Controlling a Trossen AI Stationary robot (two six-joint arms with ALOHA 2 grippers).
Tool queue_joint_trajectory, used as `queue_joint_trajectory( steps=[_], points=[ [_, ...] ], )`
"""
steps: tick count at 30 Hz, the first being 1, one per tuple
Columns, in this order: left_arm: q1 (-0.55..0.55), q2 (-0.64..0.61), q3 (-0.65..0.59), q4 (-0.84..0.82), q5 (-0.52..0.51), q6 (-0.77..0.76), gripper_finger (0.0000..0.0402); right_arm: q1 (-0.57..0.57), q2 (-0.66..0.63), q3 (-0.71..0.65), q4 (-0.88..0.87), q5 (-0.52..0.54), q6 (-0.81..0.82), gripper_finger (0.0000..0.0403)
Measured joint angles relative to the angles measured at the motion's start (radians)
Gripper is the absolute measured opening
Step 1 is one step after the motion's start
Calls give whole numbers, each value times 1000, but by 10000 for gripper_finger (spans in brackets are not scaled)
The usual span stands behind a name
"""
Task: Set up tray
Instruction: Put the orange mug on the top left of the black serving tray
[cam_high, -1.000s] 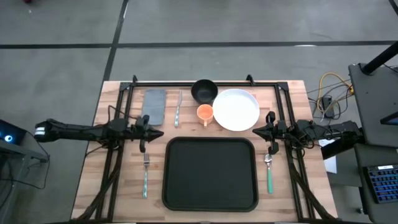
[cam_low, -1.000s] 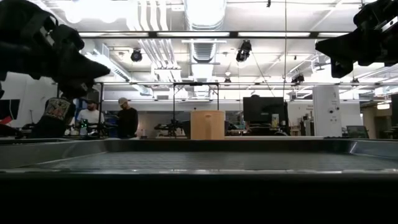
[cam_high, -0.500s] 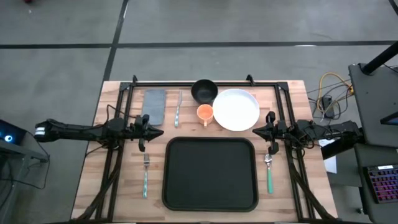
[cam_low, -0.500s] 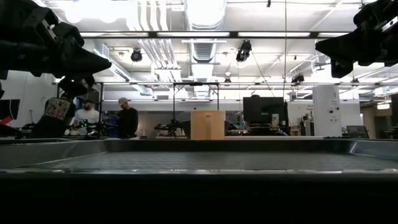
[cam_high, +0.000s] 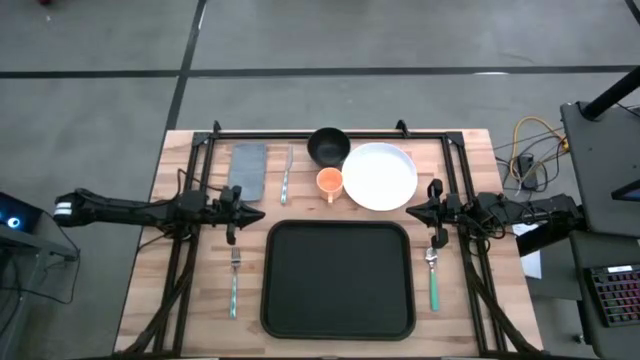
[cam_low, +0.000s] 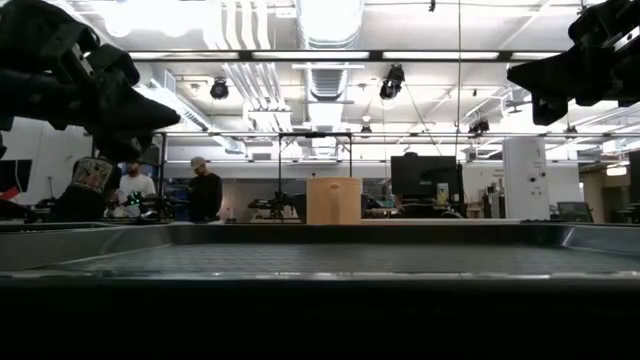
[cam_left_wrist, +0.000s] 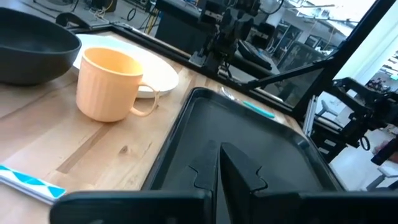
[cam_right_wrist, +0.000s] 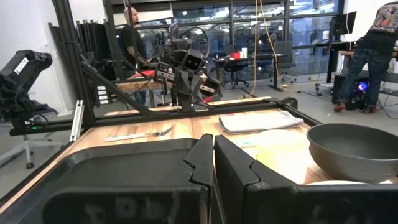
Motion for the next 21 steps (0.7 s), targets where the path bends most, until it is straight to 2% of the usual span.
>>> queue_joint_trajectory(
  steps=[7,14,18,21],
  points=[
    [0,43,2,3,0,10,0,0,0,0,2,0,5,9],
    [0,46,5,97,0,-116,0,0,1,0,63,6,343,9],
    [0,47,5,197,-25,-138,8,0,1,0,100,23,362,9],
    [0,47,39,241,-27,-157,36,0,5,46,133,-84,309,13]
  ],
)
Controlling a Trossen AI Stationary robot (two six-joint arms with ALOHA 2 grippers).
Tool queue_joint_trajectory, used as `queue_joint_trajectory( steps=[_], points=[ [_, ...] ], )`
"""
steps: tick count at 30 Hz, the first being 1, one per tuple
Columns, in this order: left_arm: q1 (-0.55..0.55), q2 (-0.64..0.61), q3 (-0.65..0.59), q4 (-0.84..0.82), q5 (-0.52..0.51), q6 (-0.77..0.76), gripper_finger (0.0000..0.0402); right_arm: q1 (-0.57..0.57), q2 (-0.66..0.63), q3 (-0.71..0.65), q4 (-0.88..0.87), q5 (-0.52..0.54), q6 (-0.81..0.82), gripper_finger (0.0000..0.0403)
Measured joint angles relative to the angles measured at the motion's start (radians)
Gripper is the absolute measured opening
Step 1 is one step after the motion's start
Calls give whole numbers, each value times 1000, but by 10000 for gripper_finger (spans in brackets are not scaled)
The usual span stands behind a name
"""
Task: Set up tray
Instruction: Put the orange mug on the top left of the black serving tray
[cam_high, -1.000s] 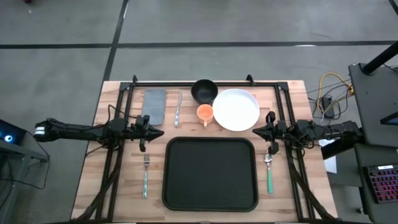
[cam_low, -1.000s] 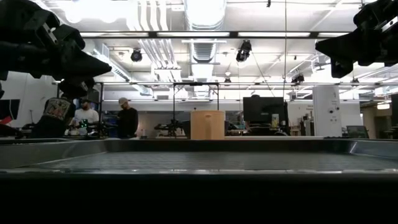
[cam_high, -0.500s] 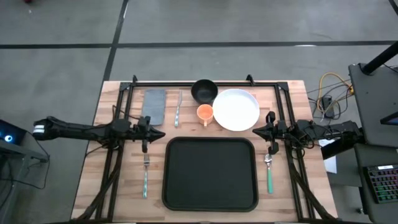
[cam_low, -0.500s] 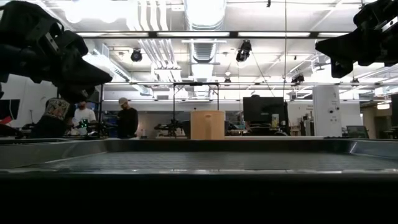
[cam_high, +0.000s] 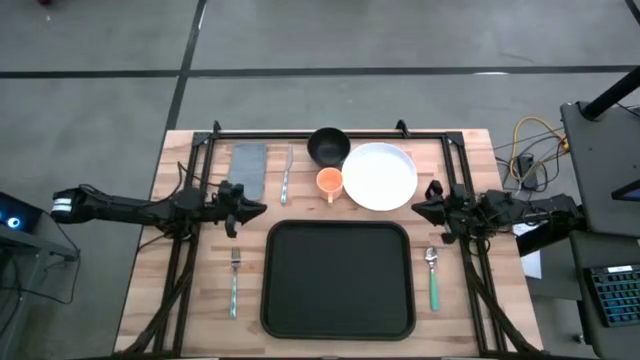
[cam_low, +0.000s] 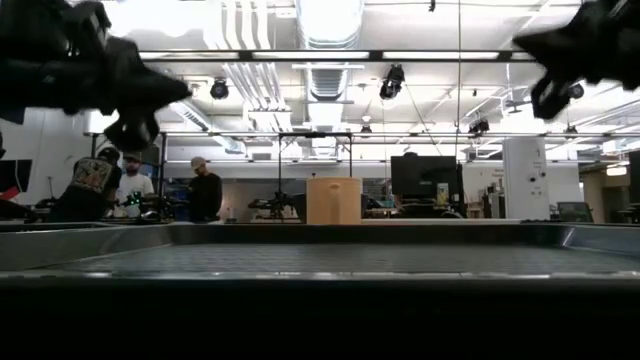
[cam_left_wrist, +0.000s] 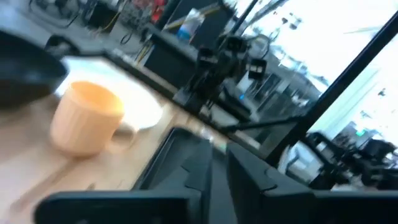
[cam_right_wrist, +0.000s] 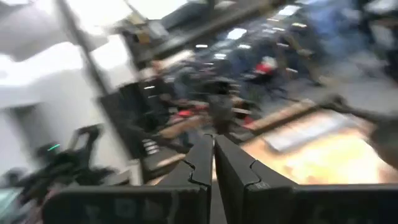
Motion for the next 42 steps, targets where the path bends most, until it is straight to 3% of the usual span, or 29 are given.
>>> queue_joint_trajectory(
  steps=[5,11,15,18,20,24,28,34,42],
  points=[
    [-1,45,181,-126,4,32,106,0,123,293,-202,-23,-56,59],
    [-1,224,615,-514,7,171,169,0,433,690,-330,-23,-205,130],
    [-1,394,957,-799,51,292,182,0,657,966,-512,-3,-245,160],
    [-2,510,1190,-993,60,360,183,0,802,1182,-758,135,-217,175],
    [-1,574,1317,-1087,59,399,183,0,892,1318,-890,225,-173,185],
    [0,660,1499,-1206,21,461,183,-1,1039,1519,-1020,248,-173,202],
    [0,702,1562,-1234,-60,488,183,0,1142,1639,-1048,252,-209,217],
    [1,713,1499,-1237,-364,475,183,-66,1297,1688,-1192,327,-148,233],
    [0,708,1397,-1233,-391,354,183,-197,1513,1654,-1234,363,-125,227]
  ],
)
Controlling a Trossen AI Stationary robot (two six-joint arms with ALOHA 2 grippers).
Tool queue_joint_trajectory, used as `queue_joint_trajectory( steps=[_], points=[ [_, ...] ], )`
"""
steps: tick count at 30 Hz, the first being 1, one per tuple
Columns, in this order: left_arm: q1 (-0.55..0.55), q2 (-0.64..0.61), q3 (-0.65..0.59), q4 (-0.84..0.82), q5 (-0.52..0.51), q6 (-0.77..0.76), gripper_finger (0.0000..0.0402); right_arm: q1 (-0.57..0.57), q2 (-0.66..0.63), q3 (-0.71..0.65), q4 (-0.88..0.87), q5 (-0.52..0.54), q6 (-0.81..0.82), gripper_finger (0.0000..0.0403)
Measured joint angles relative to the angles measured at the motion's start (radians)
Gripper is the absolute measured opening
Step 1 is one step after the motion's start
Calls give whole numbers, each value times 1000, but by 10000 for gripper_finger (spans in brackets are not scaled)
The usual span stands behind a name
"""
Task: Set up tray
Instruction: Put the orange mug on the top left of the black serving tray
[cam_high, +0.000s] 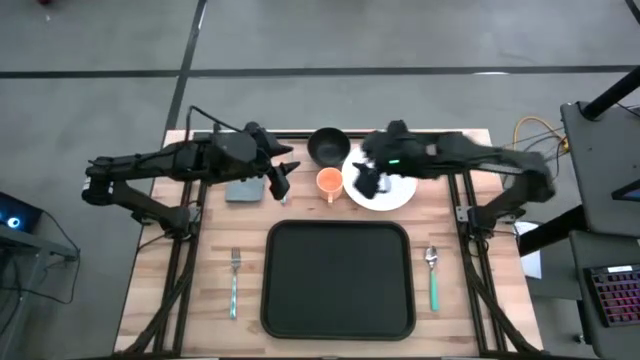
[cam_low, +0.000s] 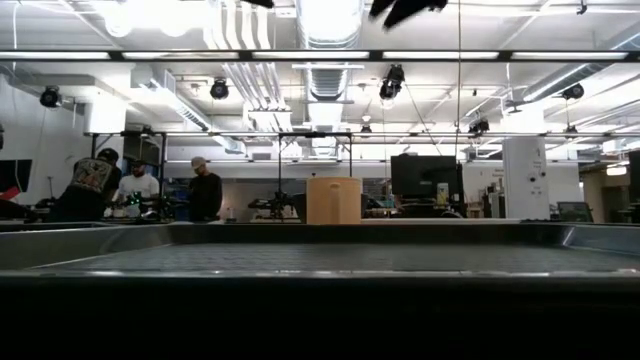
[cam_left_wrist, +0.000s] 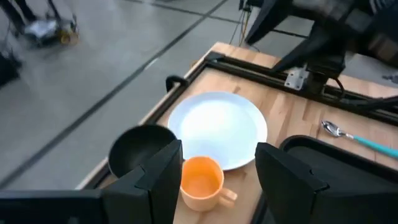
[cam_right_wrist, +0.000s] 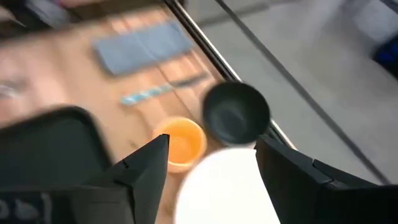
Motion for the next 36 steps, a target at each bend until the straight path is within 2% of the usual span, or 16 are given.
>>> queue_joint_trajectory(
  steps=[4,10,16,21,27,36],
  points=[
    [0,-1,-34,11,-2,-57,183,-38,93,-3,2,9,68,220],
    [1,-22,-106,38,-110,-55,183,-84,225,5,9,10,99,214],
    [1,-45,-141,125,-136,-29,183,-153,328,18,54,-15,214,214],
    [0,-44,-141,162,-135,1,183,-194,409,36,78,-113,267,214],
    [0,-44,-141,173,-131,25,183,-195,474,81,59,-102,291,214],
    [0,-44,-141,173,-128,25,183,-192,490,93,7,-115,347,214]
  ],
)
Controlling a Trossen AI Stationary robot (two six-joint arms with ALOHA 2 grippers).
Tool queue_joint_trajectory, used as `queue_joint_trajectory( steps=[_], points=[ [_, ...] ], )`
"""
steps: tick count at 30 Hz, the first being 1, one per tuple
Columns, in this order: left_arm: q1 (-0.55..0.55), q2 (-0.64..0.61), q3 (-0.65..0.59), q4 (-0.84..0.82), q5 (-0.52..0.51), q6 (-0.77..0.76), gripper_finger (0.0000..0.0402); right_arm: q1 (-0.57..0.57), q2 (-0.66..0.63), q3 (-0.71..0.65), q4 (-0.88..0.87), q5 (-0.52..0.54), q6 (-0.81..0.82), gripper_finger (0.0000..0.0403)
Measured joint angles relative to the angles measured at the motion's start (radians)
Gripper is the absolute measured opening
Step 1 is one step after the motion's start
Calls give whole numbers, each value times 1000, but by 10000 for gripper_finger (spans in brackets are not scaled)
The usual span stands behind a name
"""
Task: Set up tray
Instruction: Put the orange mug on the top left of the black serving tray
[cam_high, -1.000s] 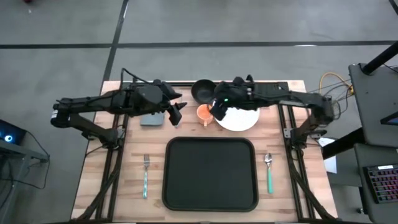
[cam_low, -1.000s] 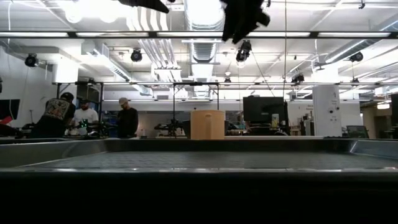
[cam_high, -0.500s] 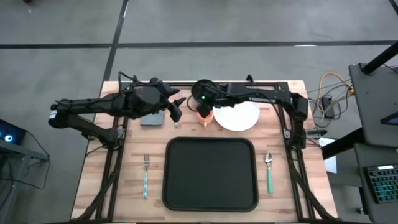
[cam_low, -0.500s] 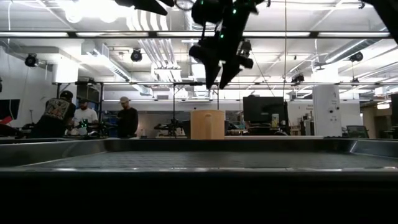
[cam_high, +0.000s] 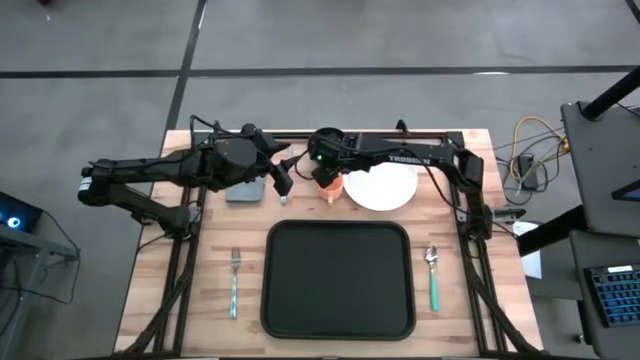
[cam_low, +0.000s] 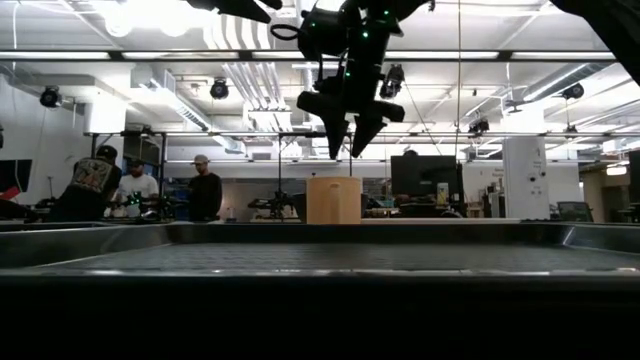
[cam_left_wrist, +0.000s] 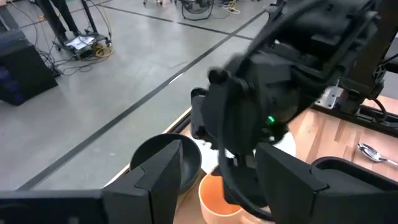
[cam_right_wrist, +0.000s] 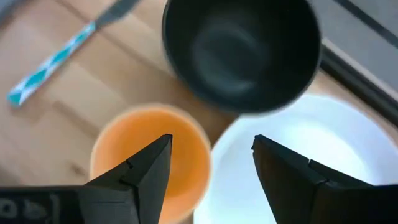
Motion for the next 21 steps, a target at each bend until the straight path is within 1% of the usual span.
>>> queue_joint_trajectory(
  steps=[10,19,21],
  points=[
    [0,0,0,0,1,0,183,-3,0,-49,-4,0,64,214],
    [0,0,0,0,1,0,183,-3,0,-141,101,-11,70,214],
    [0,0,0,0,1,0,183,-3,0,-166,126,-31,71,214]
  ],
)
